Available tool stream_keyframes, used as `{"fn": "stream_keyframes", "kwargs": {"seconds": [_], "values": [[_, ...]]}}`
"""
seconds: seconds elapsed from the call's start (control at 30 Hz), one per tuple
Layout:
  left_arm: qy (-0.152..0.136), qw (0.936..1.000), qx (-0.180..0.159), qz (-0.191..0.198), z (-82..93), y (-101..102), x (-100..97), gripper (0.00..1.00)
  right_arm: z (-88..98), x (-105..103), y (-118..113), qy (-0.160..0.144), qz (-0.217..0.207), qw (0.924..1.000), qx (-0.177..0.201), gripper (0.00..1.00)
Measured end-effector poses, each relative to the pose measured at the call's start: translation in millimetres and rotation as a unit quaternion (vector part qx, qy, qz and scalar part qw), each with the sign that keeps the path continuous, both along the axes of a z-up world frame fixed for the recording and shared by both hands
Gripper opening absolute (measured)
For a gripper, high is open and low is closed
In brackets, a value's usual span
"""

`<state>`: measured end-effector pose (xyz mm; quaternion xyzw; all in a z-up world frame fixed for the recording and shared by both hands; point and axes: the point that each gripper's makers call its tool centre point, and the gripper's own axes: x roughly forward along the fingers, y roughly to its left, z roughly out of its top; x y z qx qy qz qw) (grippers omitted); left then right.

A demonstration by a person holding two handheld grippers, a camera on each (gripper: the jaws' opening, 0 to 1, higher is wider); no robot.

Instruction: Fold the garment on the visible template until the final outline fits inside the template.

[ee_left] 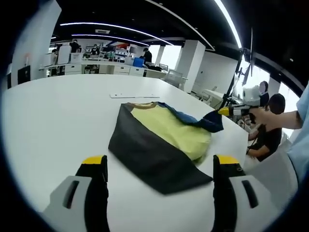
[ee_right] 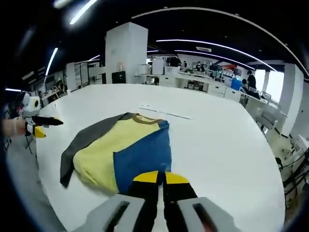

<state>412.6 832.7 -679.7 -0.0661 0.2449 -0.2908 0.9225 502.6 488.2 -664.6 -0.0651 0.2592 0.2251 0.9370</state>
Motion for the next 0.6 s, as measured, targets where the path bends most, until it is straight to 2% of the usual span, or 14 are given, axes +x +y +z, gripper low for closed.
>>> {"fn": "stream_keyframes", "kwargs": {"seconds": [0.07,0.1,0.3,0.6], "values": [[0.001,1.0000,0.000,-0.002,-0.6,-2,0.9,0.87,7.5,3,-13,-0.008,-0.020,0.9997,0.013,0.00],[0.002,1.0000,0.000,-0.003,-1.0,-3,1.2,0.87,13.5,6,-27,-0.014,-0.039,0.9989,0.020,0.00],[0.004,0.9999,-0.001,-0.009,-1.9,-9,4.8,0.87,24.7,14,-72,-0.032,-0.093,0.9947,0.029,0.00],[0.011,0.9999,0.001,-0.011,-4.5,-11,9.9,0.87,23.4,29,-133,-0.039,-0.167,0.9842,0.042,0.00]]}}
